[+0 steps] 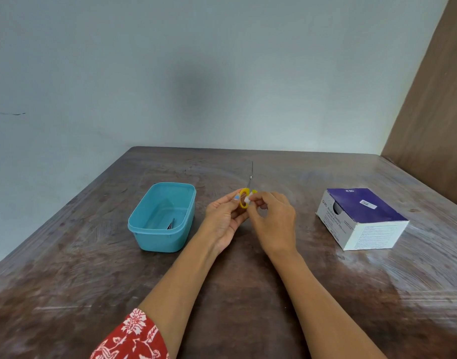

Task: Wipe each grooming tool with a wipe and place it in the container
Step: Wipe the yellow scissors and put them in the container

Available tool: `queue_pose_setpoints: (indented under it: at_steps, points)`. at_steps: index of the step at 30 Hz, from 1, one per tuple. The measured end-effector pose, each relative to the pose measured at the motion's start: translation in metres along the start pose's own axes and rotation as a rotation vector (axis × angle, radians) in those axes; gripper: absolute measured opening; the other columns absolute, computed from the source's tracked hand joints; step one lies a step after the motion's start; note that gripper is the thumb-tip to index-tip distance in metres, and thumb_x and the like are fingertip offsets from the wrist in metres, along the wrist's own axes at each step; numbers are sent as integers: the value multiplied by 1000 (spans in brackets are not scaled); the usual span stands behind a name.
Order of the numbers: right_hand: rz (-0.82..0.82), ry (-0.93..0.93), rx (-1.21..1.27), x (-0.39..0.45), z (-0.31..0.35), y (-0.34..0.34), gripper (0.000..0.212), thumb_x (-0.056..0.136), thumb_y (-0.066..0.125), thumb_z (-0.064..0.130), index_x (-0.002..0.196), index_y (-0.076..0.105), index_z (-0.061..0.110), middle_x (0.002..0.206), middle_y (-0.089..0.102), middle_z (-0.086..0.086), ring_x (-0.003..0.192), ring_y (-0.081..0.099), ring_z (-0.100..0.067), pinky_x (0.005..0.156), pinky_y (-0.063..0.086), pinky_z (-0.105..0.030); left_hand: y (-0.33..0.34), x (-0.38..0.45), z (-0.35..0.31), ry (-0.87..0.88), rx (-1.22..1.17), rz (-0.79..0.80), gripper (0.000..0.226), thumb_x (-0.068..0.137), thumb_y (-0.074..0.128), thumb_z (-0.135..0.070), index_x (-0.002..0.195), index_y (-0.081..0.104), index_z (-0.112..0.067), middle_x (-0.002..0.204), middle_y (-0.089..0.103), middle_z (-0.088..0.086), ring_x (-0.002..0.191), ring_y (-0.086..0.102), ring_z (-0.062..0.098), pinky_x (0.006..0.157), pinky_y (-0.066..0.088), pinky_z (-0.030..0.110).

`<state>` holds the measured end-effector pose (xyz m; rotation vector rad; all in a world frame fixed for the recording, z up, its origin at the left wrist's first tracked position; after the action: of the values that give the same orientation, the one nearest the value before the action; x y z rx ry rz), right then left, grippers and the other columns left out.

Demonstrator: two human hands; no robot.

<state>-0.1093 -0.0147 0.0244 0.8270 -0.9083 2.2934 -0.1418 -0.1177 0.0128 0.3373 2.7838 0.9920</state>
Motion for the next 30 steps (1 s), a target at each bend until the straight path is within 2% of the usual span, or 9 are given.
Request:
queue_pose_setpoints:
  at_steps: [3,7,12,17,22,27,30]
  points:
    - [-23,-6,-23,1,-1,-2,11,79,67,8,87,70,13,79,63,0,80,55,-17,69,41,-22,1,-1,1,-5,10,8,22,92,46,0,108,61,1,89,71,11,82,68,17,66,59,24]
    - [16,-24,19,-1,3,0,11,74,68,8,81,70,16,76,64,2,77,54,-13,68,47,-26,-1,1,0,10,-18,-8,22,93,45,-1,107,62,0,96,68,13,88,65,21,71,57,25]
    - [-18,-10,-18,-1,0,-1,12,81,65,7,91,70,12,82,63,-2,82,55,-18,69,48,-31,1,-1,1,-5,8,2,21,93,45,-1,104,63,-2,95,68,13,85,66,18,66,59,24]
    - [33,-21,14,-3,6,3,9,73,66,9,80,68,14,74,62,2,76,54,-14,68,48,-30,-2,3,1,21,-14,-40,21,92,46,1,105,62,1,94,68,13,83,65,20,70,57,26]
    - [-38,-6,-28,-2,2,2,12,81,64,6,91,69,11,82,64,-4,82,56,-21,70,48,-32,0,2,1,7,-7,-15,22,92,46,-1,106,62,0,91,69,11,79,68,16,64,59,24]
    - [29,-4,-11,-3,4,4,11,76,66,8,85,69,15,79,63,1,79,55,-15,69,49,-31,-1,4,1,18,-39,-43,21,93,44,0,104,63,-1,98,67,15,89,64,22,71,57,26]
    - [1,2,-9,-2,2,3,13,81,65,7,90,69,14,83,65,-2,82,56,-18,70,49,-33,-1,4,1,12,-30,-34,21,93,45,0,106,62,-1,99,67,14,87,65,20,68,59,25]
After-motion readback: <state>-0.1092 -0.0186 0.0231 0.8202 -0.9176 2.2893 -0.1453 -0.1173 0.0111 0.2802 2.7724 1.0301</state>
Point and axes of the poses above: each hand's wrist, its own x-axis towards the middle knuckle, its own y-axis out of the palm, z = x × y, the point moved 4 cm from there along x, towards the middle knuckle
